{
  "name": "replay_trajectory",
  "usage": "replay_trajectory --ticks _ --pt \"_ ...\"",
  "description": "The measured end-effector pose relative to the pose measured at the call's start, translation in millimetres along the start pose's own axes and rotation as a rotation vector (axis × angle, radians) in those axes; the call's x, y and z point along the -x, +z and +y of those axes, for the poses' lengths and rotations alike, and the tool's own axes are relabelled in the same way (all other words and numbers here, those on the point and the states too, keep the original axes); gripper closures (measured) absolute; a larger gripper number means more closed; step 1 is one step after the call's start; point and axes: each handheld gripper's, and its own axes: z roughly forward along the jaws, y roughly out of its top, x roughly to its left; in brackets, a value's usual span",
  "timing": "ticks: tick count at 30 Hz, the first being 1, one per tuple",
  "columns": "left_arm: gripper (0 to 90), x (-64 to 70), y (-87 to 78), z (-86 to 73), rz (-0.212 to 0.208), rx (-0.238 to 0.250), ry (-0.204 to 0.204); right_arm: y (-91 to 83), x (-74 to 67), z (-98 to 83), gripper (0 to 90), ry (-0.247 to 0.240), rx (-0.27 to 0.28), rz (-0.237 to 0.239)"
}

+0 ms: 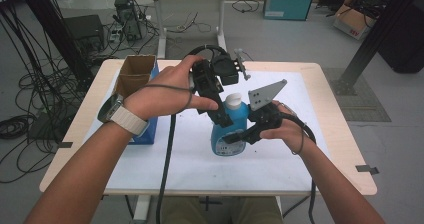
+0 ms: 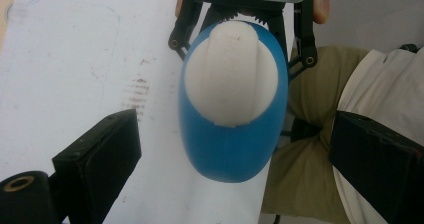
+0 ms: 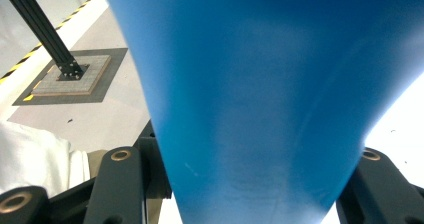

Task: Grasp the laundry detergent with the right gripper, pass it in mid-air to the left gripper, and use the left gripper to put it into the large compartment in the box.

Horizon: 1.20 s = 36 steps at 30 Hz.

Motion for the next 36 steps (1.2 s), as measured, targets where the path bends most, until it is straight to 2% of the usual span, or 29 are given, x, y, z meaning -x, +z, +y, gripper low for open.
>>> replay_trajectory --ticks 36 --pt "7.1 -0.3 -1.1 -0.6 -0.003 -0.005 0.0 0.7 0.4 -0.5 44.0 0.003 -0.004 -0.001"
